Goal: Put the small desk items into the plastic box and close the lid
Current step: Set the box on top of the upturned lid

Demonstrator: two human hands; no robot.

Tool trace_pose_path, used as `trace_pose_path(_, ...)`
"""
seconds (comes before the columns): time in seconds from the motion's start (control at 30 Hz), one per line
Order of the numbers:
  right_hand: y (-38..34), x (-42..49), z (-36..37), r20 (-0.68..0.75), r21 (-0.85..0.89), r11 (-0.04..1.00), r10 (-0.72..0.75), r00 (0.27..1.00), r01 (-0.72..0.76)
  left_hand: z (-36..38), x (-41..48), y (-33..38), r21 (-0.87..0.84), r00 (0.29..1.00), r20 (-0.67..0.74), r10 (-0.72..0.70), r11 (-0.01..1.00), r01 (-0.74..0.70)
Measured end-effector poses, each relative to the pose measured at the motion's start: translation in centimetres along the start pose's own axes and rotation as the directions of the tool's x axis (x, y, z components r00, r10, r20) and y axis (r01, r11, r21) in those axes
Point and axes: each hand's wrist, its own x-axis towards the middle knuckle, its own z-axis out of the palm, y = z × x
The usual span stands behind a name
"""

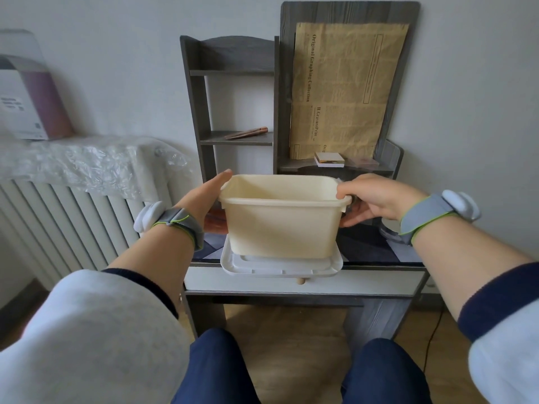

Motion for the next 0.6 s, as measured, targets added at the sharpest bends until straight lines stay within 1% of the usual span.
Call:
trace_pose_path(0.1,0.3,-0.1,0.2,0.002,-0.035,0.999,0.027,1.0,-0.027,-0.1,-0.2,-0.1,-0.027,0.999,0.007,-0.035,0.999,0.036)
trace_pose_path(0.23,0.6,-0.2,0.3,-0.007,-0.113,0.991,0.065,0.998,-0.066,0.1,-0.6,-0.4,0.04,0.997,-0.034,-0.073,0.996,0.075)
trace_pose_path(0.33,0.8,-0.2,0.4,-0.009,-0.119,0.989,0.089,0.996,-0.09,0.1,-0.5,-0.5,0.054,0.994,-0.085,-0.073,0.996,0.078)
trace_pose_path(0.4,1.0,0.1,0.3,-0.021,-0.091,0.99,0.103,0.994,-0.104,0.0,-0.2,-0.6,0.024,0.992,-0.09,-0.089,0.995,0.092)
trace_pose_path(0.47,1.1,0.6,0.2,-0.1,-0.001,0.995,0.103,0.99,-0.103,-0.2,-0.1,-0.9,-0.055,0.99,-0.083,-0.113,0.993,0.108)
trace_pose_path(0.53,1.3,1.2,0.0,-0.237,0.081,0.993,0.1,0.966,-0.084,-0.4,0.2,-1.4,-0.187,0.989,-0.088,-0.121,0.977,0.102)
trace_pose_path(0.57,1.6,1.5,-0.1,-0.288,0.107,0.991,0.104,0.952,-0.076,-0.6,0.5,-1.6,-0.197,0.987,-0.117,-0.109,0.977,0.084)
trace_pose_path(0.6,1.9,1.8,-0.2,-0.319,0.138,0.987,0.122,0.94,-0.082,-0.9,0.9,-2.0,-0.15,0.982,-0.164,-0.09,0.987,0.065)
